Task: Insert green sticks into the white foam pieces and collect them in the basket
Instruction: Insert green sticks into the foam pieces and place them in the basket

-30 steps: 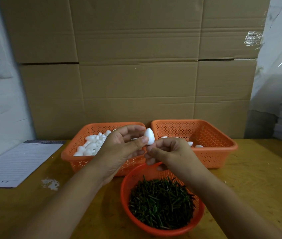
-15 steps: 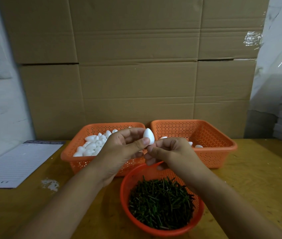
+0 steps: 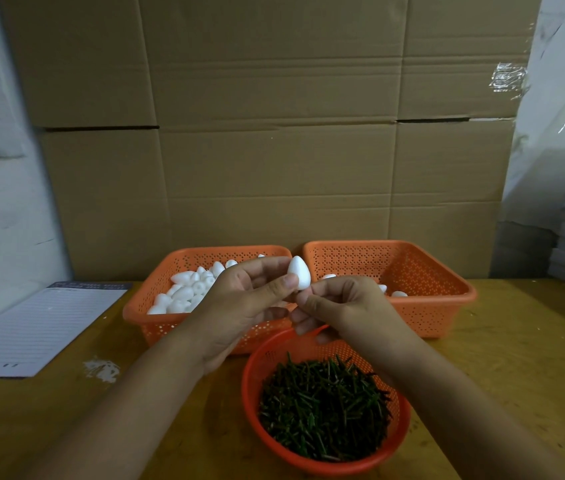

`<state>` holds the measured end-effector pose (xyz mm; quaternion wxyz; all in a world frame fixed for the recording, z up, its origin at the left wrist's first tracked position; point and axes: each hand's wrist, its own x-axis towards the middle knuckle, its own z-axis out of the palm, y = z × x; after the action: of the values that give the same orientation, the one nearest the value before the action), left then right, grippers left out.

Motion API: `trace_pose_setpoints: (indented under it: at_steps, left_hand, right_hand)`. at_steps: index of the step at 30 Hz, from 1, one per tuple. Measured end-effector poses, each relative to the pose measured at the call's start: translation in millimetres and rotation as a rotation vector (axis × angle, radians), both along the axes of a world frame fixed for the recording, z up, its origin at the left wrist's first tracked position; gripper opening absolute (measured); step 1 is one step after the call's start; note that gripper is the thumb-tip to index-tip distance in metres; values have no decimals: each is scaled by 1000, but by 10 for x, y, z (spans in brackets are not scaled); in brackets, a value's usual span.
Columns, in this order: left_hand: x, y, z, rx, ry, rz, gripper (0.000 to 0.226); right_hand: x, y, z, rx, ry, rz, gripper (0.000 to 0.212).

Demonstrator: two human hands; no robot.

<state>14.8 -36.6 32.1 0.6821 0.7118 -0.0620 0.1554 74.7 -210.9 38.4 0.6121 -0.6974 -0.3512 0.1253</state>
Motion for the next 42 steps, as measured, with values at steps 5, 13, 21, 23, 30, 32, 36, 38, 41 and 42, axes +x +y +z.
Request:
trace_pose_setpoints:
  at_steps: [5,13,21,23,30,32,36,38,41,42]
  left_hand:
    - [17,-1,-18,-4,-11,22,51]
    - [4,5,-17,105,-34,56,45]
    - [19,-31,-25,72,-14,78,48]
    - [32,-51,-35,49,-6,80,50]
    - [21,-27,1,17,-23,105,45]
    - [15,-17,19,-26,-33,109,40]
    - [3,-17,26,-46,-29,104,39]
    - [-1,-28,30,-25,-22,104,39]
    - [-7,-43,27,-1,-12,109,39]
    - [-7,-47,25,2,-9,109,39]
  right_hand:
    - [-8,14,0,12,-37,-65,17]
    - [5,20,-5,-5,-71,-71,19]
    - [-4,46,-19,12,-85,-82,20]
    - [-5,52,-22,13,-94,-92,21]
    - [7,41,-21,28,-36,-86,13]
    - [12,32,-16,24,-17,-68,13]
    - [2,26,-12,12,5,-33,15]
    - [-9,30,-11,13,10,-21,16]
    - [-14,34,-8,3,-7,-13,18]
    - [-13,34,-8,-1,-13,-13,18]
